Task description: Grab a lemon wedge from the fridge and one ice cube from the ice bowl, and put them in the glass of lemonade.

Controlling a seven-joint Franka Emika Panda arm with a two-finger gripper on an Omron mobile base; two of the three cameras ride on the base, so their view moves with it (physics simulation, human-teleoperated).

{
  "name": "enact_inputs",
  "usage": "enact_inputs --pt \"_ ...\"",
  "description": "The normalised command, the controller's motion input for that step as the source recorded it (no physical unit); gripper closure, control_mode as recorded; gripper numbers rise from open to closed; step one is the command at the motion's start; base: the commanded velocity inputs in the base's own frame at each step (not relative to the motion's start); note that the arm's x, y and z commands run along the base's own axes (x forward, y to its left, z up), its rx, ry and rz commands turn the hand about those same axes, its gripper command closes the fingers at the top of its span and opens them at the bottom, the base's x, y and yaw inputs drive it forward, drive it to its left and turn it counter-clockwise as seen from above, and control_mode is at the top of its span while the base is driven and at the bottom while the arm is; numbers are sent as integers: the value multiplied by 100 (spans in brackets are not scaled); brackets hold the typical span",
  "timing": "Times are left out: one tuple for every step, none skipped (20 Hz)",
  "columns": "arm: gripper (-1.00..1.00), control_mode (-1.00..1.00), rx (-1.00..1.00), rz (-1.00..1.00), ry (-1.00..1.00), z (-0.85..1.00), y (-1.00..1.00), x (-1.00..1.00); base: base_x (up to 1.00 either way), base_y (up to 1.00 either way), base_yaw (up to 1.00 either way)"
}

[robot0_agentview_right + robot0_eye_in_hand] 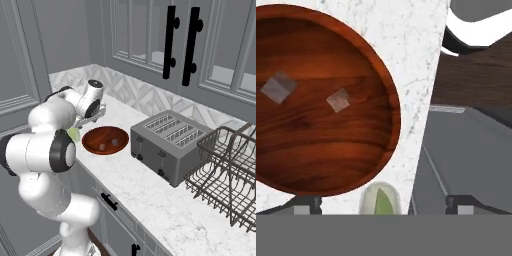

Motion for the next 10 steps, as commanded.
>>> enact_inputs --pt "-100 -100 -23 55 2 -29 -25 43 0 0 0" --pt "-100 -100 -26 58 1 -34 -25 34 0 0 0" --pt "-100 -100 -29 55 0 -30 -13 34 0 0 0" --pt "-100 -100 -33 59 0 -30 -7 45 0 0 0" --pt "-100 -100 -42 55 0 -35 0 47 0 0 0" --pt "-100 -100 -48 51 0 -35 -5 31 0 0 0" --pt "-100 -100 -52 51 -10 -27 -5 17 0 0 0" --pt "-100 -100 -47 54 -29 -11 -30 0 0 0 0" --pt "-100 -100 -42 61 -30 -22 -41 0 0 0 0" --pt "-100 -100 -36 63 -27 -28 -49 0 0 0 0"
